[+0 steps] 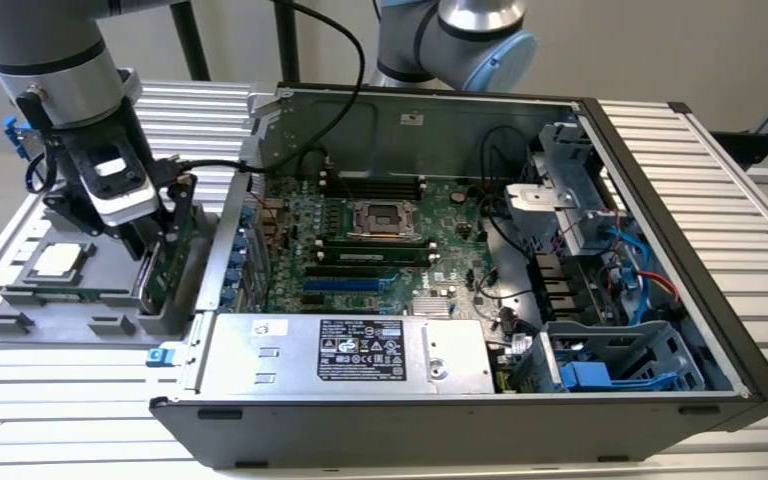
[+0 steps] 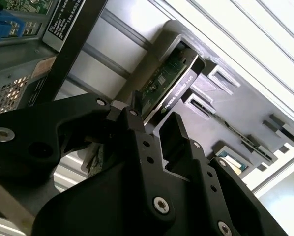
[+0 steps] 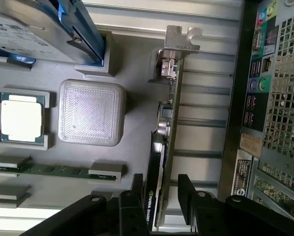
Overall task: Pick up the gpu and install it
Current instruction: 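Pick up the gpu and move the gpu toward the slot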
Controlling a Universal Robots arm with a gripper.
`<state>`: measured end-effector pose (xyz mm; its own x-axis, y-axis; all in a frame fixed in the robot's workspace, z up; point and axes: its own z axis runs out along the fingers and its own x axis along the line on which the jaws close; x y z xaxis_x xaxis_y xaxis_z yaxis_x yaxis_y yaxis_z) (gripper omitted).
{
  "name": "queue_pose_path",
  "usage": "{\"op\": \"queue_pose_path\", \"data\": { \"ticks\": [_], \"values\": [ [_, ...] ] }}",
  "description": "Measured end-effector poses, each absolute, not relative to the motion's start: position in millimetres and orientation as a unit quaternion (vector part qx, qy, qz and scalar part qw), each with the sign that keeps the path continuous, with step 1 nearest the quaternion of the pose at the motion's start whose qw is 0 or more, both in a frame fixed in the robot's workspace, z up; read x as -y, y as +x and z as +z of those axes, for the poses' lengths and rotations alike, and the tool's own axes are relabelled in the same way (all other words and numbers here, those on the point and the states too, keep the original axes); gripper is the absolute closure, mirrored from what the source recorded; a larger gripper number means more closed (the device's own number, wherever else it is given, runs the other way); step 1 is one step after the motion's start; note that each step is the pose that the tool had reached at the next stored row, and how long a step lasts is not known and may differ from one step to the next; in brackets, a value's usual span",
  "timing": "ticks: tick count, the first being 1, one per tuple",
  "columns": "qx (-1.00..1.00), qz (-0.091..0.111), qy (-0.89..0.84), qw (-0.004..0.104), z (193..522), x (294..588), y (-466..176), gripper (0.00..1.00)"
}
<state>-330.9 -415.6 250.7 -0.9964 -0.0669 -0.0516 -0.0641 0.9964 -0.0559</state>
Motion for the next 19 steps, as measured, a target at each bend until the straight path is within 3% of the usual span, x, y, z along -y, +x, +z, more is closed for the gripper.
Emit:
{"op": "queue_pose_path", "data": {
  "ticks": [19],
  "values": [
    [-0.999, -0.028, 0.004, 0.027, 240.6, 415.6, -334.4, 0.00]
  ]
}}
